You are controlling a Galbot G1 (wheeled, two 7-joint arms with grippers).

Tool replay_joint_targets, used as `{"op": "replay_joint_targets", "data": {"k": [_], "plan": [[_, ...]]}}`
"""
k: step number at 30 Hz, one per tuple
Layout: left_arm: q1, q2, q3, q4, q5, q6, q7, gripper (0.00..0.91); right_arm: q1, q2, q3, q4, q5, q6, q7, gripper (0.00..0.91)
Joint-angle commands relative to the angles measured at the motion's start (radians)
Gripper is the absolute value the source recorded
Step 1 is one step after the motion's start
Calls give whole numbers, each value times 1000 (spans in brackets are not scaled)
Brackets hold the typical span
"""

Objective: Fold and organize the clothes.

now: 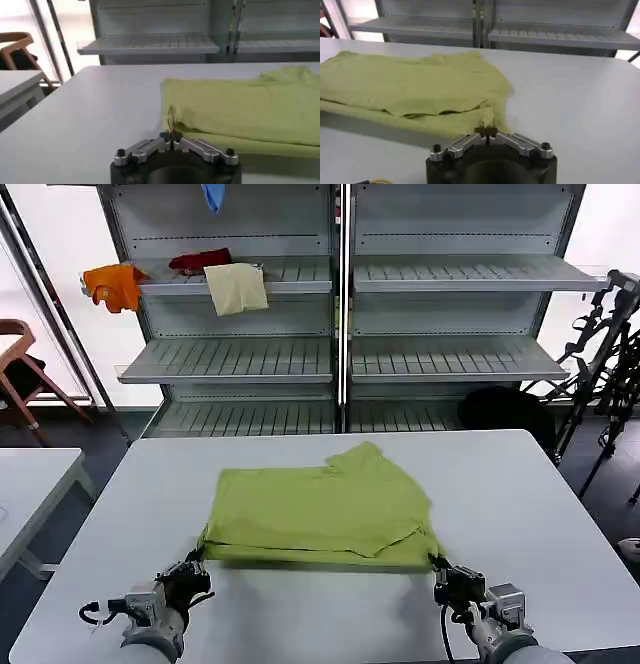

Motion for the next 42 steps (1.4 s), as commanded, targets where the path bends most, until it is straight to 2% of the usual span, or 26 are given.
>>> {"op": "replay_joint_targets", "data": {"k": [1, 7, 15, 20, 21, 22, 23, 24, 25, 30, 37, 42], "plan": [[187, -6, -14, -130, 67, 12, -73, 0, -160, -23, 38, 113, -5, -4, 0, 0], [321, -15, -2, -170, 142, -9, -114, 0, -248, -25, 41, 132, -25, -3, 3, 0], [421, -15, 2, -190, 187, -28, -138, 10, -309, -32, 44, 136, -38, 5, 3, 0], [414, -17, 3, -177, 191, -28, -135, 20, -329, -25, 35, 136, -55, 22, 6, 0], [416, -18, 4, -178, 191, -27, -132, 191, -330, -22, 34, 139, -55, 22, 13, 0], [418, -17, 5, -178, 191, -27, -131, 595, -326, -19, 34, 141, -55, 22, 24, 0], [421, -16, 6, -179, 194, -26, -128, 907, -323, -17, 34, 143, -53, 18, 26, 272], [421, -17, 7, -180, 198, -18, -128, 907, -318, -16, 35, 144, -52, 20, 26, 867], [418, -19, 6, -180, 201, -11, -128, 907, -314, -15, 35, 147, -53, 20, 27, 907], [397, -16, 8, -202, 211, 1, -129, 907, -308, -14, 51, 189, -35, 7, 64, 907], [388, 2, 10, -276, 226, 12, -138, 907, -334, -53, 126, 267, 4, -3, 100, 907], [249, 25, -1, -287, 132, 13, -137, 907, -111, -66, 128, 235, 65, -5, 112, 907]]}}
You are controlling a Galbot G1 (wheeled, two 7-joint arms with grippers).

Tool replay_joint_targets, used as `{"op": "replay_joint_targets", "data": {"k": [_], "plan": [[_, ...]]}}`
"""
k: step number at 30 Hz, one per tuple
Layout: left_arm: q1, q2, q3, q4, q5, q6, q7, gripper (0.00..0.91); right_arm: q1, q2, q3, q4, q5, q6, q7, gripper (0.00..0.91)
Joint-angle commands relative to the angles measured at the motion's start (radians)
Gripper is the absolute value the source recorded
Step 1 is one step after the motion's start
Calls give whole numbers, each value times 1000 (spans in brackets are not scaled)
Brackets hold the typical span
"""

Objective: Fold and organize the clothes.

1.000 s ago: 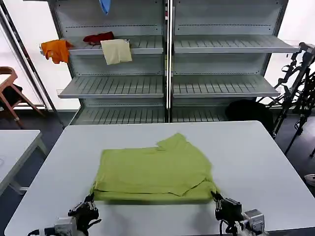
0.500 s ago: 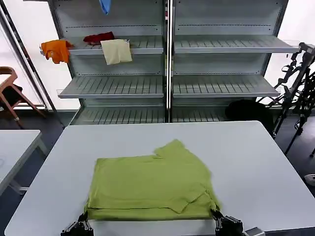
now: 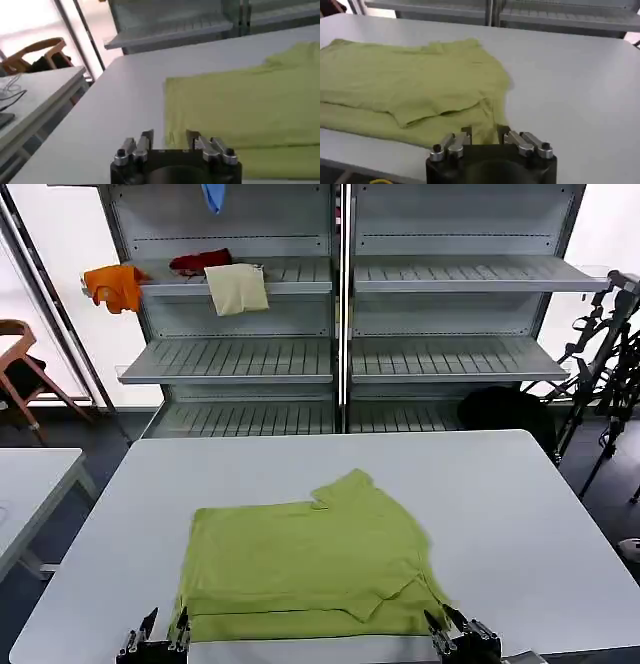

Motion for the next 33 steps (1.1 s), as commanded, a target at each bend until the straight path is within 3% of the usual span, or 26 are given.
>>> {"op": "replay_joint_targets", "data": {"k": [1, 4, 7, 15, 20, 33], "plan": [[-142, 18, -6, -35, -93, 6, 3, 907, 252, -21, 26, -4, 85, -5, 31, 907], [-231, 29, -29, -17, -145, 4, 100, 907, 419, -19, 3, -94, 145, -5, 10, 907], [-299, 33, -30, 26, -160, -11, 169, 907, 593, -15, -78, -218, 139, -4, -34, 907], [-516, 39, -21, 210, -265, -10, 274, 907, 850, 11, -230, -432, 141, -4, -122, 907], [-605, 40, -20, 307, -316, 6, 286, 907, 1052, 42, -345, -578, 155, -5, -143, 907], [-720, 36, -14, 514, -369, 8, 330, 907, 1211, 197, -528, -881, 112, -7, -212, 907]]}}
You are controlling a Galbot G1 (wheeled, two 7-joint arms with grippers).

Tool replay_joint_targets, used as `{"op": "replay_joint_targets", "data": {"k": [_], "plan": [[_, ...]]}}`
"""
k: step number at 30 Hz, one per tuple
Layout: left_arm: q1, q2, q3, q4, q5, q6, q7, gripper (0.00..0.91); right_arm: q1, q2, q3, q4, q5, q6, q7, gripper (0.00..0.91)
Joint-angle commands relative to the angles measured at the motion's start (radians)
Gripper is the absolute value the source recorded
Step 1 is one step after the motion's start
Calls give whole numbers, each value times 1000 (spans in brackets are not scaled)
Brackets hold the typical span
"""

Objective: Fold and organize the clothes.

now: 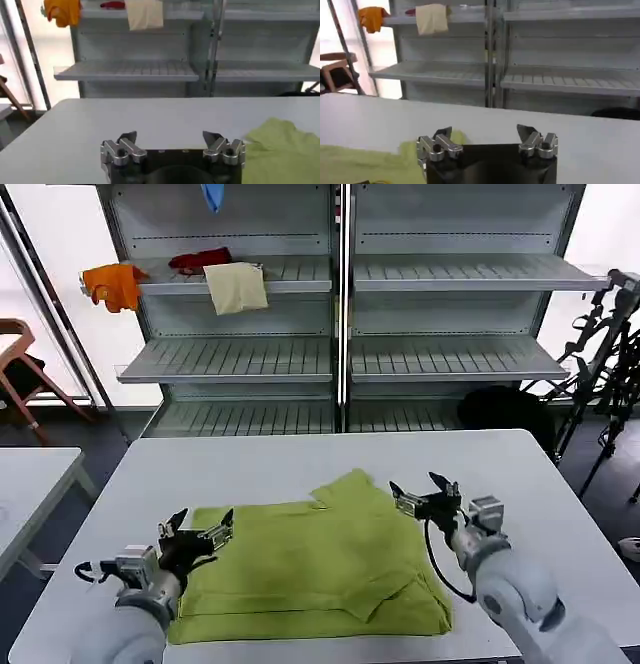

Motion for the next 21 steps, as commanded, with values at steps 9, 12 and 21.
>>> {"op": "replay_joint_targets", "data": {"k": [9, 12, 21], "plan": [[-166, -2, 7, 279, -60, 5, 57, 907, 242, 148, -204, -354, -62, -3, -68, 907], [-171, -9, 2, 303, -69, 5, 64, 907, 249, 152, -212, -365, -66, -3, -69, 907], [-165, -14, -2, 328, -66, 4, 69, 907, 253, 160, -216, -370, -75, -3, -73, 907]]}}
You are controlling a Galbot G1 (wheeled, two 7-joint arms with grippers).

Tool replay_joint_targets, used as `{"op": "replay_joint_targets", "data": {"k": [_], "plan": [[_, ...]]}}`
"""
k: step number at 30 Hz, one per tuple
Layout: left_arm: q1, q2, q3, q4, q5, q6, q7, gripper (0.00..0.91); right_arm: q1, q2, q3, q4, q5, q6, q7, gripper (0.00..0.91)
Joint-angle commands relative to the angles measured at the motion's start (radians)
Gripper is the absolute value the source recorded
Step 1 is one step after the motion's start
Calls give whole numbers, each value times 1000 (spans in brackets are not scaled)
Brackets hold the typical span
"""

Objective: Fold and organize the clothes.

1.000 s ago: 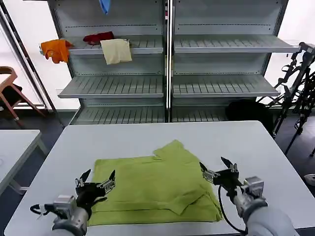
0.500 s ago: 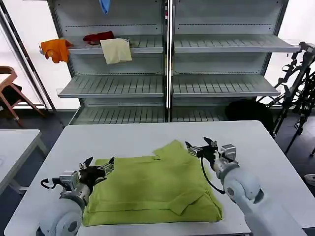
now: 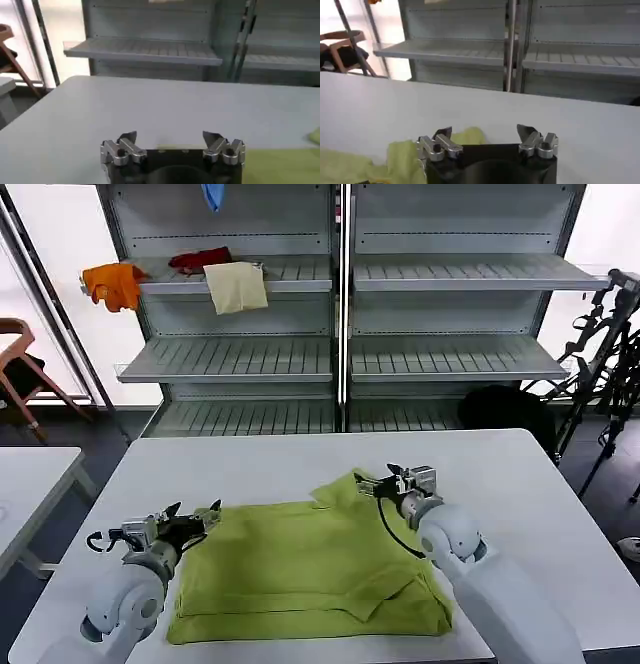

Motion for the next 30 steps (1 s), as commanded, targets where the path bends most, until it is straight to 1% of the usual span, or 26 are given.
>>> {"op": "replay_joint_targets", "data": {"k": [1, 3, 5, 6, 7, 8, 9, 10, 11, 12, 13, 15, 16, 17, 18, 19, 20, 21, 22, 23, 24, 25, 30], "plan": [[-24, -3, -1, 65, -13, 0, 9, 907, 39, 25, -35, -64, -12, 0, -12, 907], [-19, -6, -1, 67, -12, 0, 13, 897, 35, 26, -37, -68, -16, 0, -14, 907], [-16, -8, -1, 66, -10, 0, 14, 887, 33, 29, -37, -71, -19, 0, -16, 856], [-12, -10, -1, 65, -6, 0, 16, 796, 29, 33, -36, -74, -25, 1, -18, 826], [-9, -11, -1, 64, -5, -1, 18, 675, 25, 36, -34, -76, -27, 1, -20, 796], [-8, -11, -1, 64, -1, -1, 19, 635, 22, 39, -32, -77, -28, 1, -24, 786], [-5, -13, -1, 65, 6, -1, 23, 534, 20, 41, -32, -79, -31, 1, -28, 756], [-3, -13, -1, 67, 6, -1, 24, 534, 20, 42, -31, -83, -35, 1, -30, 725], [-3, -14, -2, 69, 6, -1, 25, 343, 19, 44, -31, -87, -37, 1, -33, 675], [-2, -15, -3, 71, 7, -1, 25, 302, 19, 45, -30, -91, -40, 1, -36, 655], [-2, -16, -3, 72, 7, -1, 26, 222, 17, 46, -28, -95, -42, 1, -38, 635], [1, -17, -4, 71, 7, -1, 31, 60, 12, 48, -23, -97, -48, 1, -43, 534], [2, -17, -4, 72, 8, -2, 34, 40, 9, 47, -21, -96, -50, 1, -46, 524], [3, -18, -3, 72, 12, -2, 37, 20, 6, 46, -22, -95, -53, 2, -48, 443], [5, -20, -2, 73, 15, -2, 37, 20, 5, 47, -22, -95, -54, 1, -48, 393], [7, -20, -2, 74, 17, -2, 38, 10, 1, 46, -22, -94, -57, 2, -50, 282], [9, -21, -3, 75, 20, -3, 43, 10, -1, 45, -23, -93, -63, 2, -52, 242], [12, -21, -4, 73, 20, -3, 47, 10, -2, 46, -23, -92, -66, 2, -52, 171], [14, -20, -4, 72, 22, -3, 50, 10, -2, 46, -22, -87, -66, 2, -52, 131], [17, -20, -5, 68, 26, -3, 53, 10, -3, 46, -21, -84, -66, 2, -51, 60], [18, -20, -5, 68, 27, -3, 53, 10, -2, 45, -20, -77, -66, 2, -50, 40], [20, -19, -5, 64, 31, -3, 57, 0, -1, 45, -21, -73, -66, 2, -49, 0], [23, -17, -5, 55, 45, -4, 62, 0, 0, 41, -21, -54, -68, 3, -42, 0]]}}
